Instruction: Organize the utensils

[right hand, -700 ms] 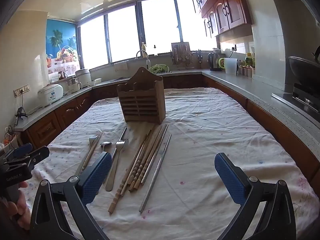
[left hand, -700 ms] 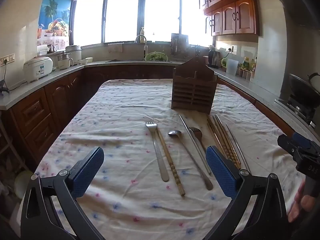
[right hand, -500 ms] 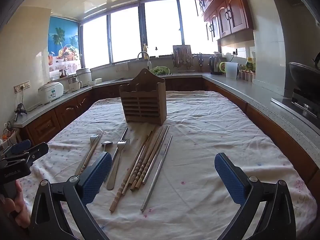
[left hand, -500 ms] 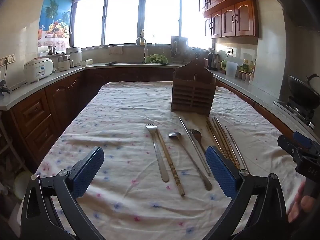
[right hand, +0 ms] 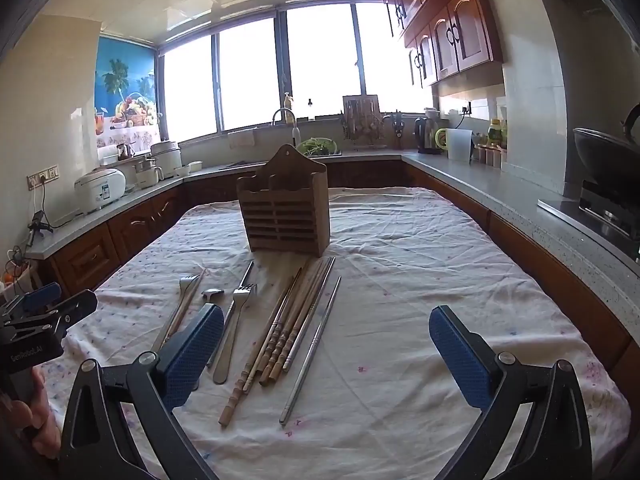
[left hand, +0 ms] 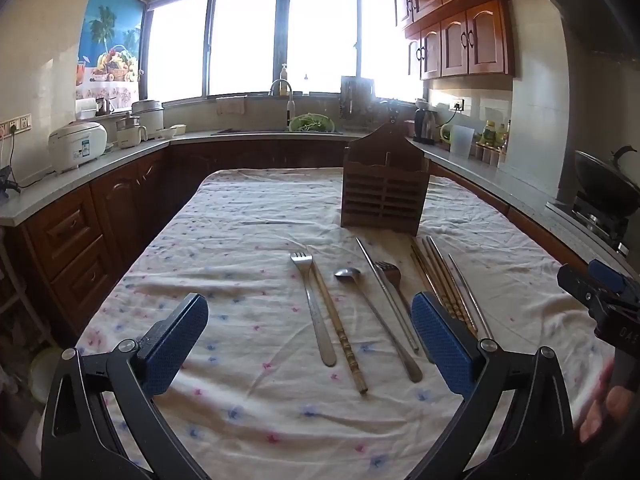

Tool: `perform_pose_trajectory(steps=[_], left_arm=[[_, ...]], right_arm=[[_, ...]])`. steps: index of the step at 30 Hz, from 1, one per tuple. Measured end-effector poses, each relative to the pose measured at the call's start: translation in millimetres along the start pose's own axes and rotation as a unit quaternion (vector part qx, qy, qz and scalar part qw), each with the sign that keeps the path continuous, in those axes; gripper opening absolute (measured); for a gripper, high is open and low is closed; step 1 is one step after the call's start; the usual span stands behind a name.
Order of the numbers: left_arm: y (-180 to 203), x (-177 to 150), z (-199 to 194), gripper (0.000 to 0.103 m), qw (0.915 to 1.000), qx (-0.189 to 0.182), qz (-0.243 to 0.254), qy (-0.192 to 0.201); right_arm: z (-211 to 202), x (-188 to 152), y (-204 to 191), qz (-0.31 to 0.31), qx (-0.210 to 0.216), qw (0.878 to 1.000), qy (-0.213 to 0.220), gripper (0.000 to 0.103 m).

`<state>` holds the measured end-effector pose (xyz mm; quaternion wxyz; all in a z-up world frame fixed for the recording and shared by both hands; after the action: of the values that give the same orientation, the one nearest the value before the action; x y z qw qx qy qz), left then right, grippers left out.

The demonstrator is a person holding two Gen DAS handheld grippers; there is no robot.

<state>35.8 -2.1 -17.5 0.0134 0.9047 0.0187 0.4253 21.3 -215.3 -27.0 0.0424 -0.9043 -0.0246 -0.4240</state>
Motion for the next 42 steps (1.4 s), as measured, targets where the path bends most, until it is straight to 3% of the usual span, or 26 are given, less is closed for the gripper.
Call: perform_pose_trajectory(steps=[42], left_arm=[[2.0, 1.9, 1.2, 0.103, 1.0000, 0.004, 0.008, 0.004]], right_arm=[[-1.4, 8.6, 0.5, 0.003, 0.019, 1.000, 0.010, 0.103]])
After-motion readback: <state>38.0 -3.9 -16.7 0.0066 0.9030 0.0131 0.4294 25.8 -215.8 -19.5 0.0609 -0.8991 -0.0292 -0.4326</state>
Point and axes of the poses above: each gripper's, at about its wrist camera, not at the fingertips, and z roughly the way its jaws point, y to its right, x to its top, the point moved 5 cm from there along z, roughly the way its jaws point, and after that the axes turned 14 degrees about -y, right-handed, at the moved point
